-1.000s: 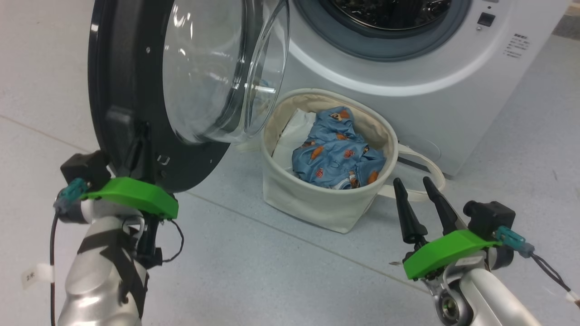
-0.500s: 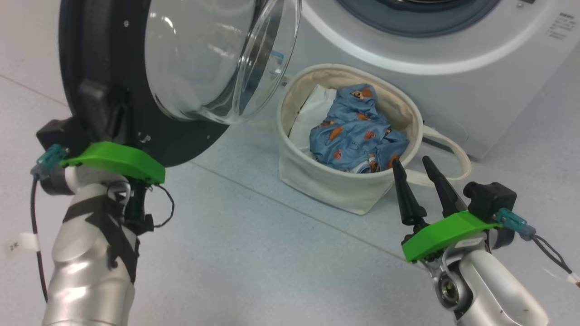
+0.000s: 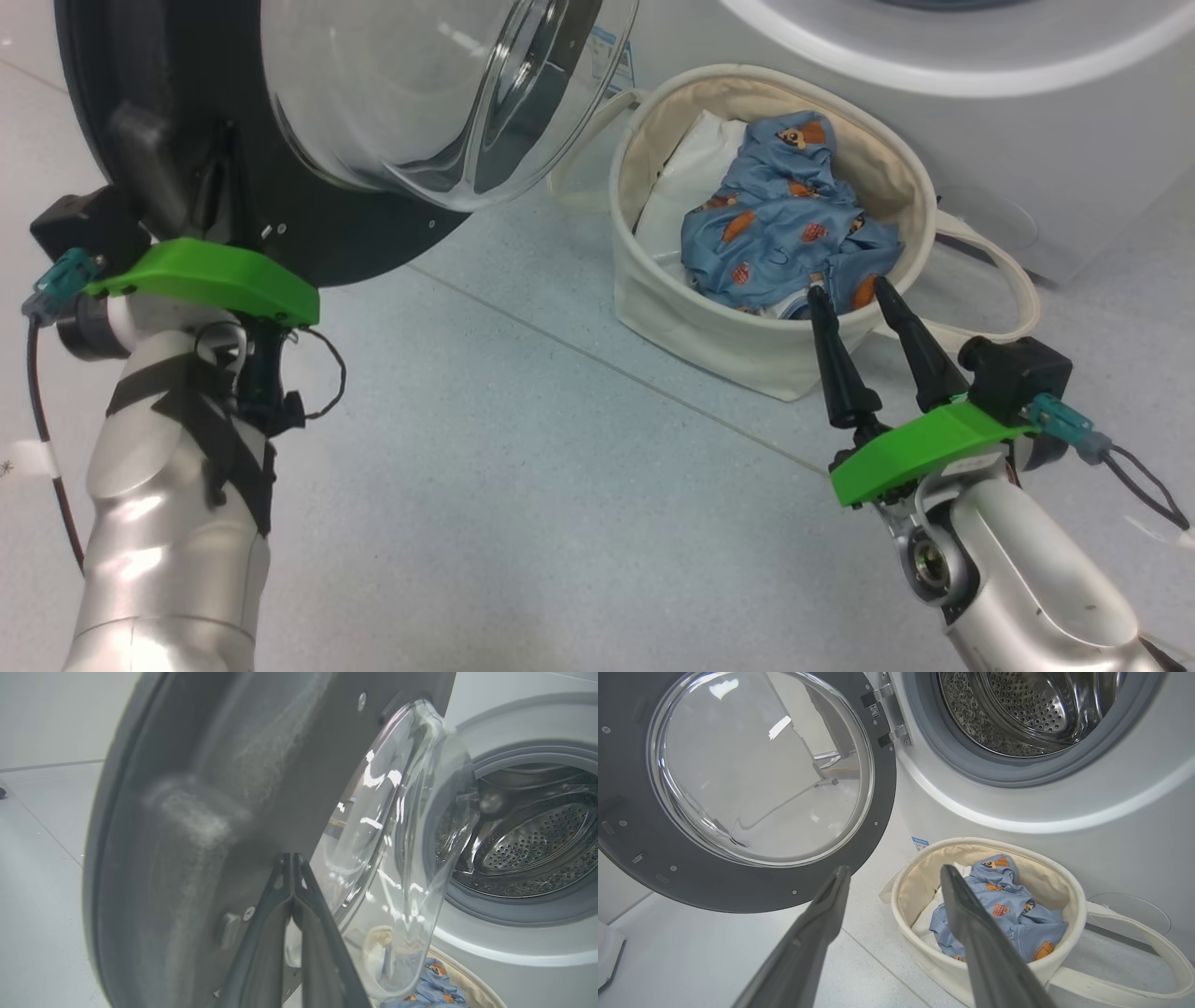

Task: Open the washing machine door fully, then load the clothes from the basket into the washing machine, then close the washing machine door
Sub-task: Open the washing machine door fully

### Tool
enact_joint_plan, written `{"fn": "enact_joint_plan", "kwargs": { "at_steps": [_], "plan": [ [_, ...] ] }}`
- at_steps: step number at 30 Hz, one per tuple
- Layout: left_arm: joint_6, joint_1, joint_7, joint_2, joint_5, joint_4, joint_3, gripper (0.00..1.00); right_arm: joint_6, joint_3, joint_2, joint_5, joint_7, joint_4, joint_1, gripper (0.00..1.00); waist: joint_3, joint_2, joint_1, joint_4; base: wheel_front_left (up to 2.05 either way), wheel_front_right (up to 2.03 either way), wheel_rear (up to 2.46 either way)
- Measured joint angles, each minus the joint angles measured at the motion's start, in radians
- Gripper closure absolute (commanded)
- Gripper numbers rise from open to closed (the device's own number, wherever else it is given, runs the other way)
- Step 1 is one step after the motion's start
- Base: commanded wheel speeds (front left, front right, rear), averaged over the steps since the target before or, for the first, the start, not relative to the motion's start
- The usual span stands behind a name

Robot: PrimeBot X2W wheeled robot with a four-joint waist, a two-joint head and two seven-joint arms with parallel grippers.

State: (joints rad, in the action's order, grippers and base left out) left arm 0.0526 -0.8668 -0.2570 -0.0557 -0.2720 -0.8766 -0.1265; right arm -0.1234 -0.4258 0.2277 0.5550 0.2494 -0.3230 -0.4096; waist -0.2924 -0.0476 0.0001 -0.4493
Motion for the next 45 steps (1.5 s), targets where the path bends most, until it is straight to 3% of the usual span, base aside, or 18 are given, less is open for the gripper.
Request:
{"fn": "enact_joint_plan", "kwargs": {
  "at_steps": [17,31,32,33,45],
  "plan": [
    [-0.017,-0.023,0.000,-0.023,0.030,-0.063,-0.087,1.00,0.000,-0.012,0.003,0.000,0.000,-0.014,-0.020,0.00,-0.015,0.0000,-0.0001,0.006,0.00,0.00,0.00],
    [0.013,0.017,0.000,-0.036,0.081,0.016,-0.104,1.00,0.000,0.001,-0.024,0.012,0.000,-0.014,-0.006,0.00,0.061,0.0000,-0.0001,0.043,0.00,0.00,0.00],
    [0.019,0.027,0.000,-0.033,0.085,0.024,-0.104,0.78,0.000,0.002,-0.028,0.015,0.000,-0.012,-0.001,0.00,0.068,0.0000,-0.0001,0.046,0.00,0.00,0.00],
    [0.020,0.037,0.000,-0.029,0.088,0.031,-0.100,0.00,0.000,0.003,-0.030,0.018,0.000,-0.010,0.007,0.00,0.075,0.0000,-0.0002,0.049,0.00,0.00,0.00],
    [0.054,0.147,0.000,-0.002,0.125,0.120,-0.038,0.00,0.000,0.026,-0.047,0.019,0.000,0.001,0.058,0.00,0.151,0.0000,-0.0002,0.124,0.00,0.00,0.00]
  ]
}}
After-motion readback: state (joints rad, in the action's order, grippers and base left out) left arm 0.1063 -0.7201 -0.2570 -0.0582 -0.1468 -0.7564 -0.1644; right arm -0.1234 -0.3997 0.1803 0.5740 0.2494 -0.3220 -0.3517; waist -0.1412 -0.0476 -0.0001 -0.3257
